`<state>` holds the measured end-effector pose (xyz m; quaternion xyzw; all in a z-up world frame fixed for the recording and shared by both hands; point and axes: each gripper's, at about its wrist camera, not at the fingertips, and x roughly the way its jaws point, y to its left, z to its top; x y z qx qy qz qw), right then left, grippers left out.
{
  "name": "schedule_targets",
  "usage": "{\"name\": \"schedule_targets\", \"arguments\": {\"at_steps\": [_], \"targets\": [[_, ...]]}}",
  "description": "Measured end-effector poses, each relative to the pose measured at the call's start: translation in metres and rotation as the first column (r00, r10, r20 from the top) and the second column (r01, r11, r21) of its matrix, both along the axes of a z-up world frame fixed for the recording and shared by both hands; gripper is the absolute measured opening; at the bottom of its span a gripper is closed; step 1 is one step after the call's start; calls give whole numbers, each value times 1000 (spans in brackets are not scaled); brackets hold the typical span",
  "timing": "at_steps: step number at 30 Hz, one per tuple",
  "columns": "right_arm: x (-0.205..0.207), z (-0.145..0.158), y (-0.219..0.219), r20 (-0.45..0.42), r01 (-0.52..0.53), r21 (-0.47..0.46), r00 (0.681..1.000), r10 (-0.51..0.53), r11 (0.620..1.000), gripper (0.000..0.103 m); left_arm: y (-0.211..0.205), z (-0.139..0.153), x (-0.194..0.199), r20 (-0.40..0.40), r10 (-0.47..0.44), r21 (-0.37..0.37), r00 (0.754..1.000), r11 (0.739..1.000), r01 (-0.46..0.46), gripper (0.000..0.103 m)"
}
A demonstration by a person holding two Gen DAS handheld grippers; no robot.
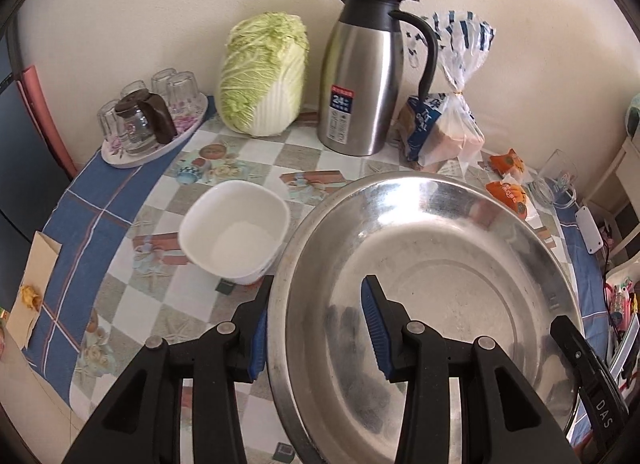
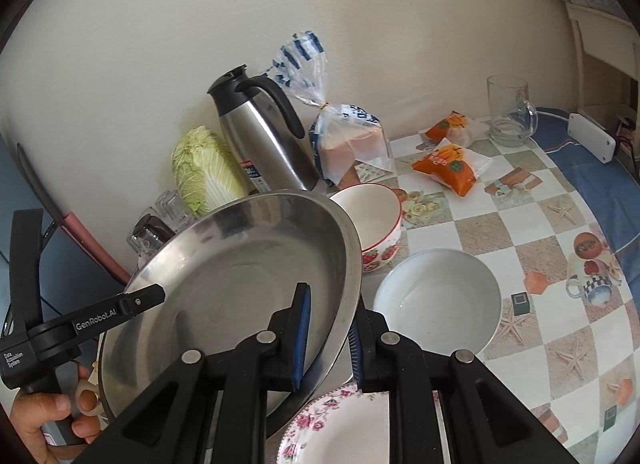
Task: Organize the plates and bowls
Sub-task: 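Lift the steel basin with both tools and carry it across the table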
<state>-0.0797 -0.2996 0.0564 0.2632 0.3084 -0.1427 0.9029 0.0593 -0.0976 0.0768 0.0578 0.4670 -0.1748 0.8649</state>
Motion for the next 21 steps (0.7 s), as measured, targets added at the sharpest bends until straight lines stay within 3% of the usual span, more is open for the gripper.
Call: {"name": "schedule_targets", "arguments": {"at_steps": [9, 21], "targets": [[-1, -16, -20, -52, 46, 24, 998, -44, 999, 19, -7, -35, 8, -92, -13, -7, 996, 1000, 12, 43], [25, -45, -5, -149, -5, 37, 989, 11, 999, 19, 17, -61, 25, -166, 41, -4, 985, 999, -43, 43]]}}
